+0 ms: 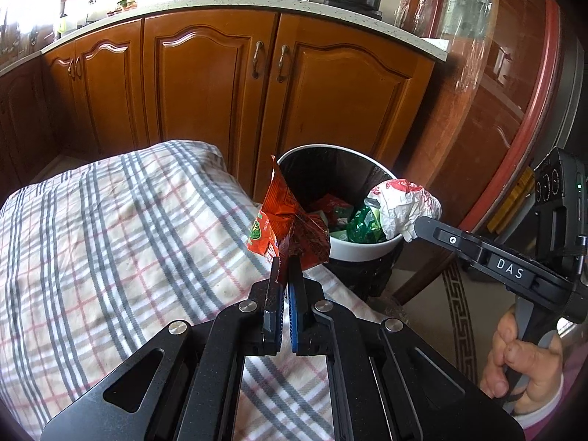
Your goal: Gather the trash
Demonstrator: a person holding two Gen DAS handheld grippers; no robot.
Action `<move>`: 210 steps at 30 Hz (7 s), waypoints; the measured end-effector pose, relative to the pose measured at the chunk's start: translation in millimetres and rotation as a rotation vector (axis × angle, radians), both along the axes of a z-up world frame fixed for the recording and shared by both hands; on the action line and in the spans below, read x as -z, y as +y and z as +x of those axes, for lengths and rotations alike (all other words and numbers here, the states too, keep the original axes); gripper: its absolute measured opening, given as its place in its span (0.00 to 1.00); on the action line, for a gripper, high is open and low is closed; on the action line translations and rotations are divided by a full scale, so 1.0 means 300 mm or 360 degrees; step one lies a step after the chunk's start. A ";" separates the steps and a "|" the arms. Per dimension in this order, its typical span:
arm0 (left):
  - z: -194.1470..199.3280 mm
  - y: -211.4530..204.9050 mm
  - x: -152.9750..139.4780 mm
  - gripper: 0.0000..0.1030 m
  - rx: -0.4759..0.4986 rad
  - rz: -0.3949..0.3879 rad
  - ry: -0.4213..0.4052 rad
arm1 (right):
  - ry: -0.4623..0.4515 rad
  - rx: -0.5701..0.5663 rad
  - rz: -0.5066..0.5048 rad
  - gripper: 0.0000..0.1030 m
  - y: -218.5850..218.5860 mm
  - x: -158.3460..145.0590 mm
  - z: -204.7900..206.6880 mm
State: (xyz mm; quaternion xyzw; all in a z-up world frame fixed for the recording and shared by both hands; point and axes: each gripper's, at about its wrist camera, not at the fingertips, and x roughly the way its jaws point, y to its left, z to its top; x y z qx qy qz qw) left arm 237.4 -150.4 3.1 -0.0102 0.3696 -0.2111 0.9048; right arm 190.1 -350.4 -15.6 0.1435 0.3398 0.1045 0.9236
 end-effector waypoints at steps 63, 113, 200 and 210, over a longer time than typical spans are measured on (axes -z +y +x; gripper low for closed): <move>0.336 -0.331 0.038 0.02 0.0174 0.0176 0.0114 | 0.0170 0.0091 -0.0096 0.08 -0.137 0.030 0.270; -0.191 0.239 -0.048 0.78 -0.0264 -0.0142 -0.0144 | -0.0201 0.0245 -0.0034 0.98 0.104 -0.066 -0.229; -0.485 0.294 -0.028 1.00 -0.0468 0.0124 -0.0643 | -0.0620 0.0269 -0.0409 1.00 0.306 -0.076 -0.442; -0.482 0.286 -0.026 1.00 -0.0459 0.0127 -0.0639 | -0.0618 0.0264 -0.0407 1.00 0.308 -0.079 -0.442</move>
